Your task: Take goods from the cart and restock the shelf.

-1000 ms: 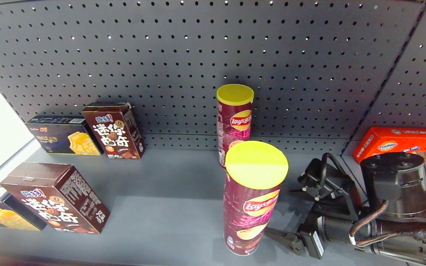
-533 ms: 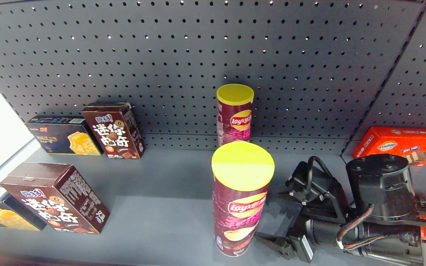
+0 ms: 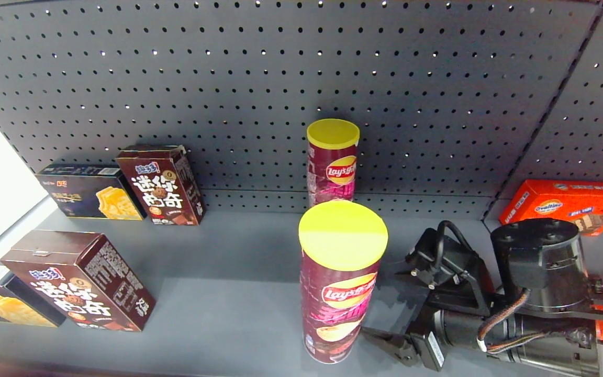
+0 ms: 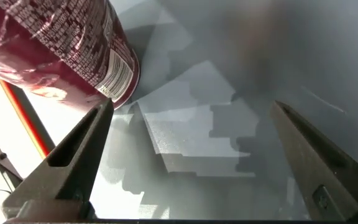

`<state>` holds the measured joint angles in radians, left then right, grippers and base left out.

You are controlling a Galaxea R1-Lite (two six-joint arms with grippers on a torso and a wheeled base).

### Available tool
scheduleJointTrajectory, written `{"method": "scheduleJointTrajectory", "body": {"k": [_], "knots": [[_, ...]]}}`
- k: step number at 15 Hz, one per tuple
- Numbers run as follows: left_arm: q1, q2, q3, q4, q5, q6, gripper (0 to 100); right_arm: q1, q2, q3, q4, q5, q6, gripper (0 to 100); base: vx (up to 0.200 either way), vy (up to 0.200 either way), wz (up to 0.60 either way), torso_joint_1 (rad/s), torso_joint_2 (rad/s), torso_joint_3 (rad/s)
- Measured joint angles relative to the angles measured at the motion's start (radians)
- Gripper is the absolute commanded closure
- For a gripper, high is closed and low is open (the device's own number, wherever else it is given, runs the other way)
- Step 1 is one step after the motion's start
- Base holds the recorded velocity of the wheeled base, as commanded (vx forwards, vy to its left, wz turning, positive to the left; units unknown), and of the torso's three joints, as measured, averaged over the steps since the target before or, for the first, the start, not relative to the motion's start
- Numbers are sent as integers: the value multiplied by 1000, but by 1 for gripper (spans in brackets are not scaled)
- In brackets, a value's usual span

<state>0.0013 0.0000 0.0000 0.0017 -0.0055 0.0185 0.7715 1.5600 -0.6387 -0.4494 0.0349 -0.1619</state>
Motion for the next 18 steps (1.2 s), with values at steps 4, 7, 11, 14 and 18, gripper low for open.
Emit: {"method": "scheduleJointTrajectory", "body": {"k": [4, 7, 11, 14, 18], "knots": [[0, 0, 0, 0, 2, -1, 0, -23, -44, 11, 1, -19, 13, 0, 0, 0, 0, 0, 0, 0], [0, 0, 0, 0, 3, -3, 0, -138, -160, 15, 1, -25, 37, 0, 0, 0, 0, 0, 0, 0], [0, 0, 0, 0, -1, -1, 0, -363, -390, 71, 4, -26, 50, 0, 0, 0, 0, 0, 0, 0], [0, 0, 0, 0, 0, 0, 0, -548, -581, 143, 3, -46, 50, 0, 0, 0, 0, 0, 0, 0], [0, 0, 0, 0, 0, 0, 0, -691, -861, 272, 31, -60, 42, 0, 0, 0, 0, 0, 0, 0]]}}
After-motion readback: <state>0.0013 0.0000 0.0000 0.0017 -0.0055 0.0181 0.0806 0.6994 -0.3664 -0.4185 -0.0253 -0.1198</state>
